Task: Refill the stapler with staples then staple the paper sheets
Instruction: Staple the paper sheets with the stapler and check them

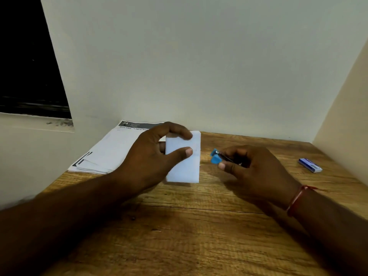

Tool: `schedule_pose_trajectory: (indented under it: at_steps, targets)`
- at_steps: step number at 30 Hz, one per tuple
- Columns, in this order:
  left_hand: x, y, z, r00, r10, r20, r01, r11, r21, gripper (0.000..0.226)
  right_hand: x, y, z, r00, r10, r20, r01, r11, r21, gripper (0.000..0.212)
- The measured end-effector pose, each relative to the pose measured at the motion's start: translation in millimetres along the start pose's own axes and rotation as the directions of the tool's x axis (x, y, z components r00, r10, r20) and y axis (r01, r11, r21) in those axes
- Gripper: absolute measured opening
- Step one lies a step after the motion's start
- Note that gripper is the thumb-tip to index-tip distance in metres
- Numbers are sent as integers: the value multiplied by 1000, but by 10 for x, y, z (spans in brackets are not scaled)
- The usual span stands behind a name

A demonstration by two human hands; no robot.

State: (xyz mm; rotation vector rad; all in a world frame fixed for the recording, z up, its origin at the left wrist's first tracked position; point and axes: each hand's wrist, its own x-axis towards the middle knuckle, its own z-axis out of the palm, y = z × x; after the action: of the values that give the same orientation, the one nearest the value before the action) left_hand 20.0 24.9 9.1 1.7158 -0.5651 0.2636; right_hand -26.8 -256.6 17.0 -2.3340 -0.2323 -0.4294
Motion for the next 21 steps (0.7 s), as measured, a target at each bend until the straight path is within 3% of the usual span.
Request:
schedule_pose_trajectory:
  at_steps: [3, 8, 11, 14, 17, 21]
  targets:
    - [1, -8, -14, 996, -84, 0, 83, 990, -114, 20, 20, 67, 30, 995, 62, 74, -42, 969, -243, 25]
    - [-15, 25, 18, 991, -127, 48, 133, 977, -168, 20, -2, 19, 16, 992, 63, 113, -31, 963, -268, 41]
    - [-26, 44, 39, 992, -116, 52, 123, 980, -154, 25, -63, -66, 35, 999, -1, 38, 6, 992, -129, 49]
    - [-44, 26, 48, 990, -117, 84, 127, 984, -126, 28, -131, -197, 140, 995, -86, 43, 78, 984, 161, 23]
    - [-48, 24, 58, 984, -123, 129, 139, 983, -123, 27, -175, -253, 203, 990, -119, 82, 96, 965, 245, 10]
    - [-45, 23, 80, 977, -137, 166, 166, 970, -177, 31, -187, -257, 187, 990, -87, 107, 49, 946, 321, 16]
